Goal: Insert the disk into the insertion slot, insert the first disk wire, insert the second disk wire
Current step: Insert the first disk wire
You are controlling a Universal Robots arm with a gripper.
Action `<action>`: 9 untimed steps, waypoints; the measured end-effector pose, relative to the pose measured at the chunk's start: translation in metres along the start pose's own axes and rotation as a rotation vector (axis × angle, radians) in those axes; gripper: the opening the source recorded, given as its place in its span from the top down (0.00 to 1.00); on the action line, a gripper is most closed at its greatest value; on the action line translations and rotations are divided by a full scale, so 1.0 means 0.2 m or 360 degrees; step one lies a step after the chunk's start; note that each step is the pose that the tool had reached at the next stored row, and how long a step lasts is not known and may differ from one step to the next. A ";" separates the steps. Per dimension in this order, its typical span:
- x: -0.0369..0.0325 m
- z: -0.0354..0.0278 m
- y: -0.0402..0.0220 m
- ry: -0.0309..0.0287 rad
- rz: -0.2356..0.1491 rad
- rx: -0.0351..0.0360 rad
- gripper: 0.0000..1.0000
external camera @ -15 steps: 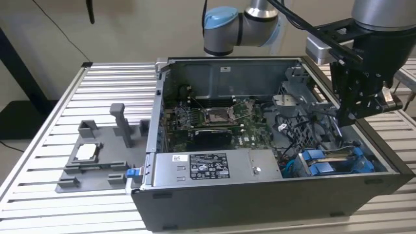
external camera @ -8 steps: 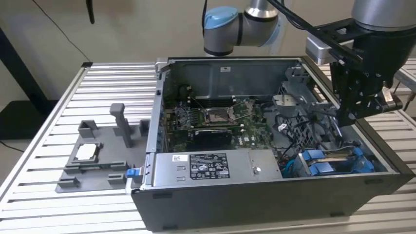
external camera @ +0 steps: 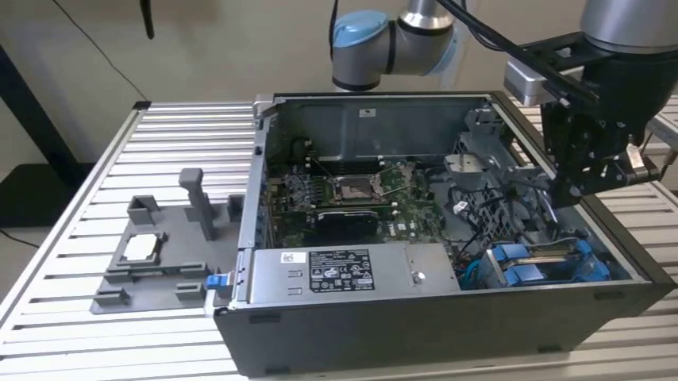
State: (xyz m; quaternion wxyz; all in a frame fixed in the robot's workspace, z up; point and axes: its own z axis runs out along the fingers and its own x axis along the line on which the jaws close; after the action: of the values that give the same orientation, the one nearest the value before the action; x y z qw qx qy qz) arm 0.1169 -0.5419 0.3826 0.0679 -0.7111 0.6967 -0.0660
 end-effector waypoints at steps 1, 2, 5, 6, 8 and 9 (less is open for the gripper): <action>0.001 0.003 -0.006 0.00004 0.0000 -0.0011 0.81; 0.001 0.006 -0.013 0.00008 0.0000 -0.0024 0.81; 0.003 0.014 -0.032 0.00016 0.0000 -0.0061 0.81; 0.004 0.017 -0.039 0.00020 0.0000 -0.0071 0.81; 0.005 0.025 -0.054 0.00015 0.0000 -0.0091 0.81; 0.005 0.029 -0.060 0.00013 0.0000 -0.0098 0.81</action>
State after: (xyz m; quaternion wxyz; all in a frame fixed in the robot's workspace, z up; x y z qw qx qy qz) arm 0.1298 -0.5426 0.3792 0.0456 -0.7128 0.6984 -0.0448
